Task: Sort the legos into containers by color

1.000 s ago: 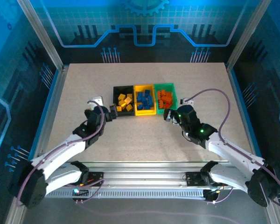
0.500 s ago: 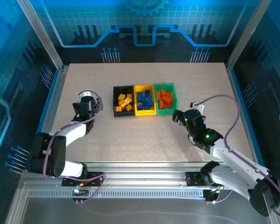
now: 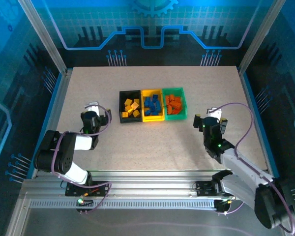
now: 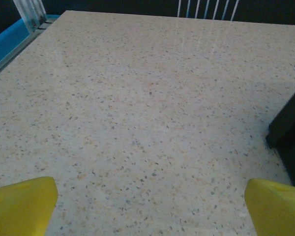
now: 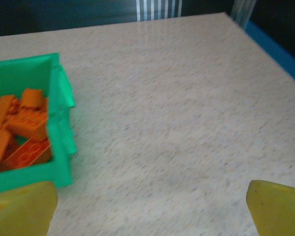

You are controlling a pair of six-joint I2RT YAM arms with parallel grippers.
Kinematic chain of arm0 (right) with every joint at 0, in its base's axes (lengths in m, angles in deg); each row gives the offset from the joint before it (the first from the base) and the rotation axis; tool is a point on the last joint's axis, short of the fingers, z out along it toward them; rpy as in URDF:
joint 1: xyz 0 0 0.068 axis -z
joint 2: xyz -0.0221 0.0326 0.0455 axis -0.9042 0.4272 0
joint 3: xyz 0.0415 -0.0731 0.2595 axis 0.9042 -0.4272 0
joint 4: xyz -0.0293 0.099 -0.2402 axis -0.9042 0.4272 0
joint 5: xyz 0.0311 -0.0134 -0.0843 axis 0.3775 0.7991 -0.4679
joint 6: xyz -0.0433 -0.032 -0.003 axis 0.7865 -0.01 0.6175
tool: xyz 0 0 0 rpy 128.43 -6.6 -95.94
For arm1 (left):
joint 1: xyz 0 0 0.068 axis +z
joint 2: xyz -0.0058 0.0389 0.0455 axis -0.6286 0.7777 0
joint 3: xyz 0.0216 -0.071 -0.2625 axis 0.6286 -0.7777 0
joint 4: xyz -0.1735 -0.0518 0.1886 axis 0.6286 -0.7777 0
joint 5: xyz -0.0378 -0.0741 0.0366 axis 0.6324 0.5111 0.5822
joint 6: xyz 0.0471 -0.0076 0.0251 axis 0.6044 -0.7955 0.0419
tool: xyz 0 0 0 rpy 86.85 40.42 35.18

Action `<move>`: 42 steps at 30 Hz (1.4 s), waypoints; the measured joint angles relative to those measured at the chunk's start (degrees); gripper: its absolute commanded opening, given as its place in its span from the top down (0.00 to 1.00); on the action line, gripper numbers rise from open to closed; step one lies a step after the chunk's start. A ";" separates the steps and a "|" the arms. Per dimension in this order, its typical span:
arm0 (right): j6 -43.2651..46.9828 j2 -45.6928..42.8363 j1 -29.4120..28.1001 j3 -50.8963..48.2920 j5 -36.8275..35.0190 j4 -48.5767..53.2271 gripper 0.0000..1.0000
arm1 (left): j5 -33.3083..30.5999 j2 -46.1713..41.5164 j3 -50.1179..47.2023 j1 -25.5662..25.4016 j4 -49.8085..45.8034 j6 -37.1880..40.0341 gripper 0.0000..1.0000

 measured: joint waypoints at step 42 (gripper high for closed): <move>13.81 29.46 15.28 1.88 30.14 -31.32 0.00 | 0.42 0.22 -0.02 0.02 3.54 0.00 0.01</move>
